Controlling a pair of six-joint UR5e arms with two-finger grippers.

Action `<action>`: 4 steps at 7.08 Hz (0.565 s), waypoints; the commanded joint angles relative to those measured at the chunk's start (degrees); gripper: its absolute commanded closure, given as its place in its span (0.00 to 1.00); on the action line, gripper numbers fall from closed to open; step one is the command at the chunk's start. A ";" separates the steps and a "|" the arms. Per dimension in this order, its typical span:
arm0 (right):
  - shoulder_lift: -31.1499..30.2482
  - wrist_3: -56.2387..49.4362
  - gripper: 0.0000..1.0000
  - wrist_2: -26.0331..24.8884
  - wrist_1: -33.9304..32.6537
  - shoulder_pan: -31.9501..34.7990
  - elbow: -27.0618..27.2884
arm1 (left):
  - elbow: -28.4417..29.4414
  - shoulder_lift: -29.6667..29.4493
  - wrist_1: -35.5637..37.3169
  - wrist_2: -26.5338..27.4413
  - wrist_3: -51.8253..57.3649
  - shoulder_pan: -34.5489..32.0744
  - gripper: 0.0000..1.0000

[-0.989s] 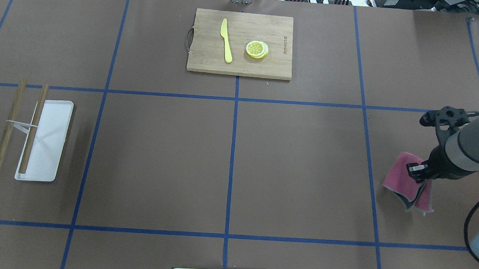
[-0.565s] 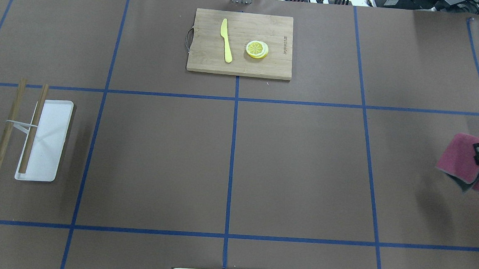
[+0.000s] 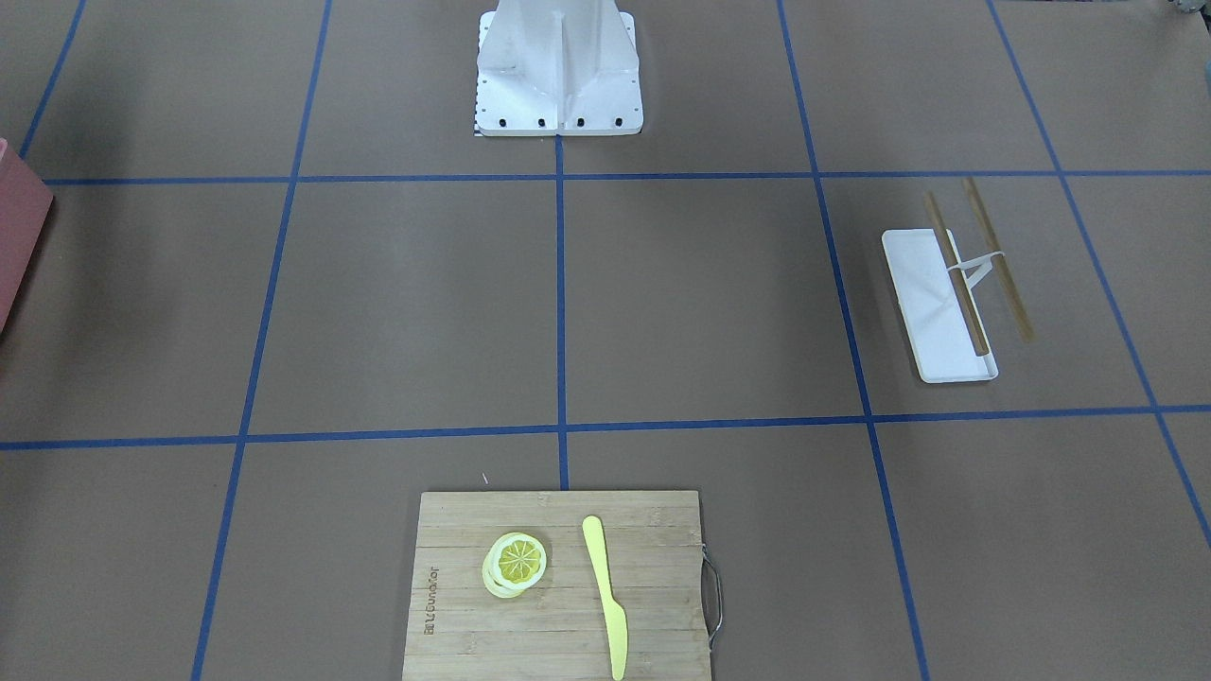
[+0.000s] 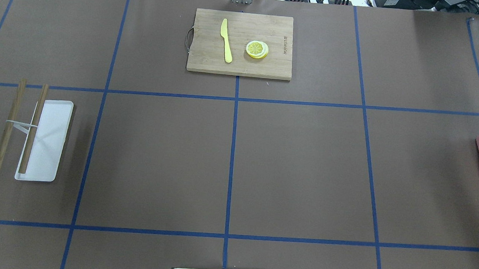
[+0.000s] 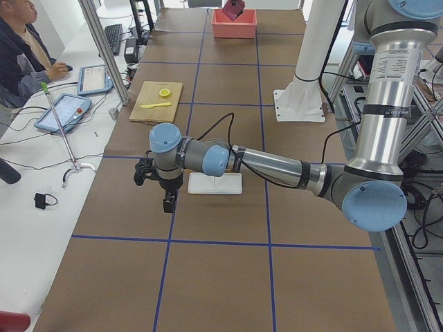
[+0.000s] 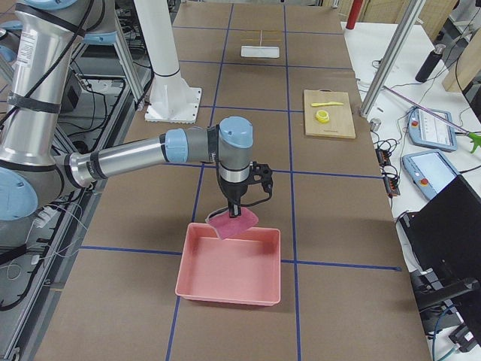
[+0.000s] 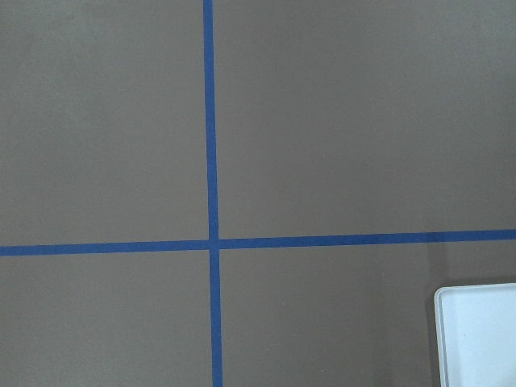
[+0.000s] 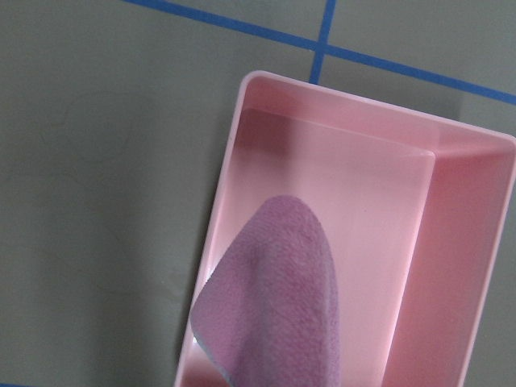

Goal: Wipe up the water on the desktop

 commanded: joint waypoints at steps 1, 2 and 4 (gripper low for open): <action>0.23 -4.71 1.00 -0.22 -0.66 2.24 -4.97 | -0.16 -0.21 0.00 0.00 -0.09 0.01 0.02; 0.32 -4.88 0.90 -0.22 -0.66 2.24 -5.26 | -0.25 -0.21 0.00 0.00 -0.09 0.01 0.02; 0.41 -4.45 0.00 -0.13 -0.66 2.24 -6.22 | -0.34 -0.39 0.00 -0.09 -0.09 0.01 0.02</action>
